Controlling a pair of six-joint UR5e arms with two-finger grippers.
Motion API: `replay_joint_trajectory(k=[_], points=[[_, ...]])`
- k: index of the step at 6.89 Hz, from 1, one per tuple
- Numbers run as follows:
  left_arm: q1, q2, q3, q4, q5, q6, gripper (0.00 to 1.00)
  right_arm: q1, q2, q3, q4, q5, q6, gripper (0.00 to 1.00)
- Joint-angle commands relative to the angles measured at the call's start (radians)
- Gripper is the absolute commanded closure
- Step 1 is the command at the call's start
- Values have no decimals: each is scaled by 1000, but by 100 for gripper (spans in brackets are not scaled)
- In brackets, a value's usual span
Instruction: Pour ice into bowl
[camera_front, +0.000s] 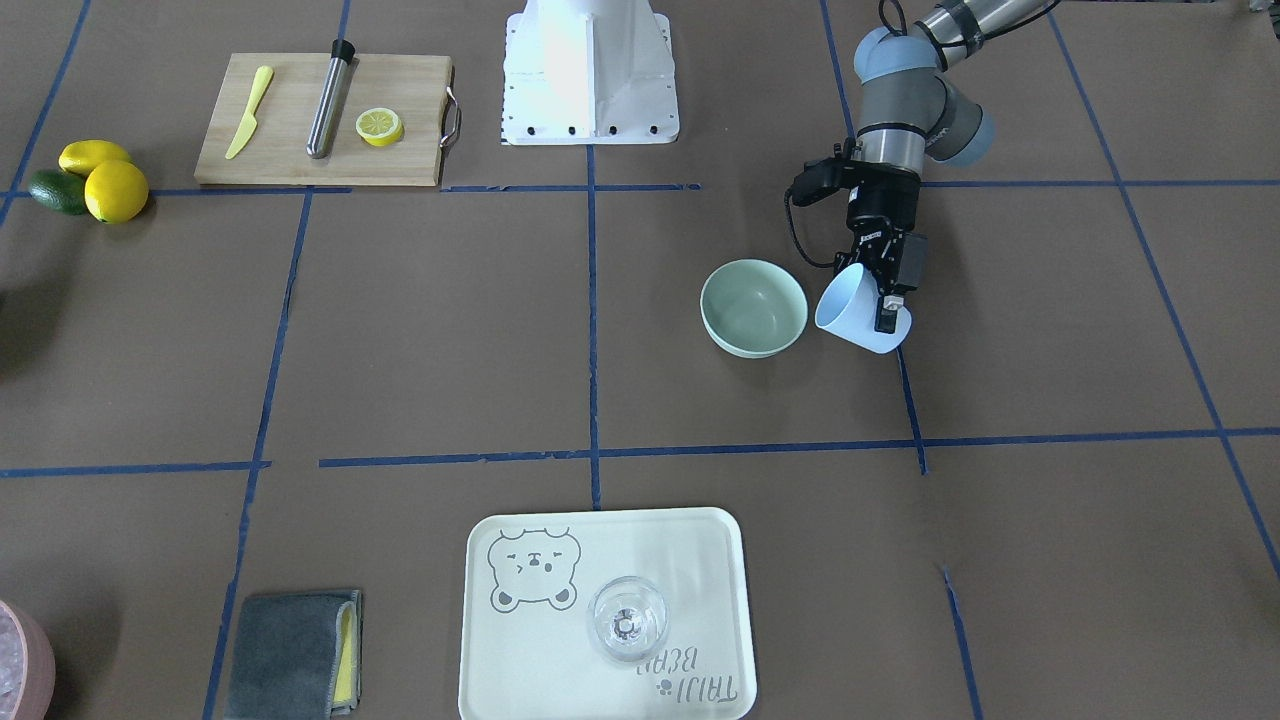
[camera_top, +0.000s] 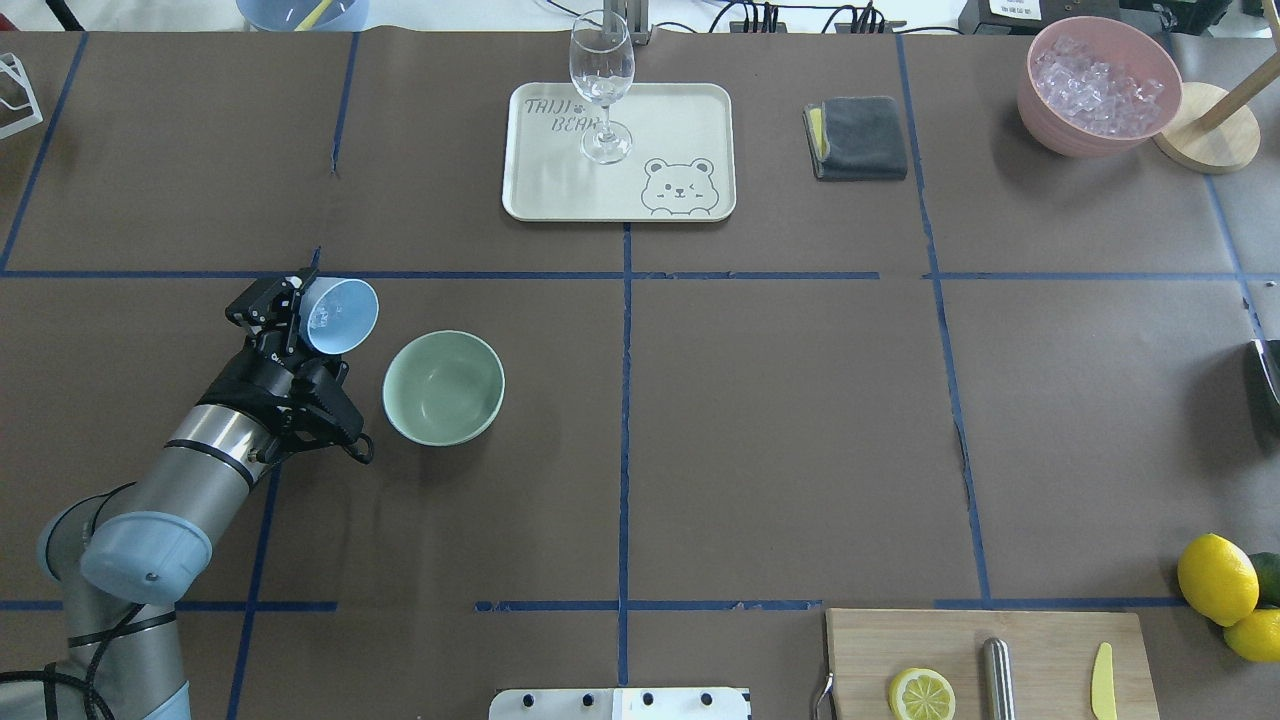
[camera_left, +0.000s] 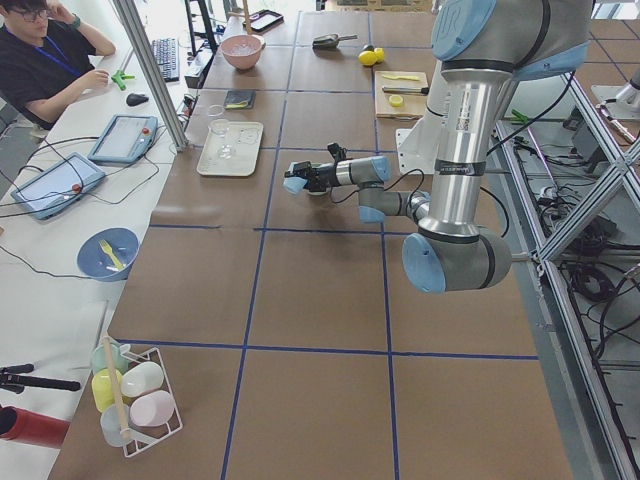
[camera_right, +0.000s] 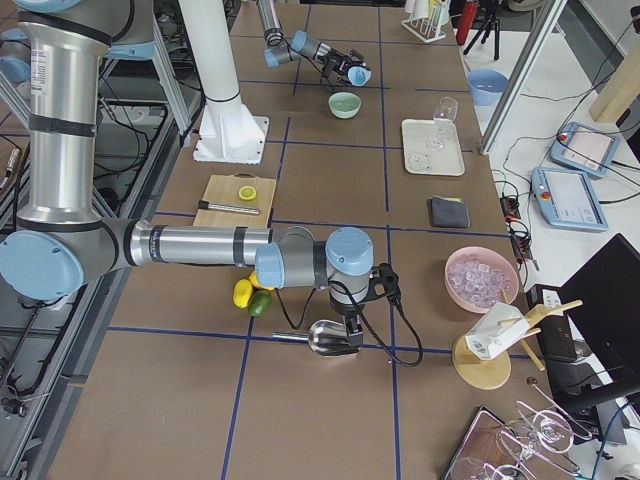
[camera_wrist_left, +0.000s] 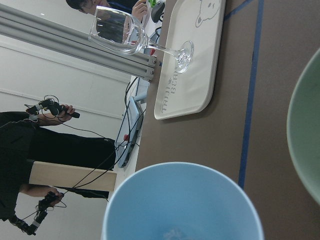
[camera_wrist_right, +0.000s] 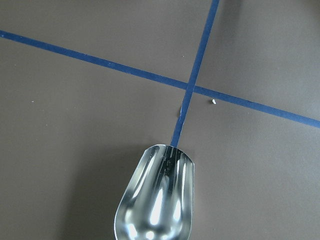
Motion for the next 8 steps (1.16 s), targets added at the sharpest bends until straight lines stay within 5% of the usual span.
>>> replay_joint_trajectory(k=[1,8], points=[[8,-34,4,13,3,141,100,0,0,0,0,1,2,0],[8,-35,-16,8,1,565,100,0,-6,0,0,2,0,0]])
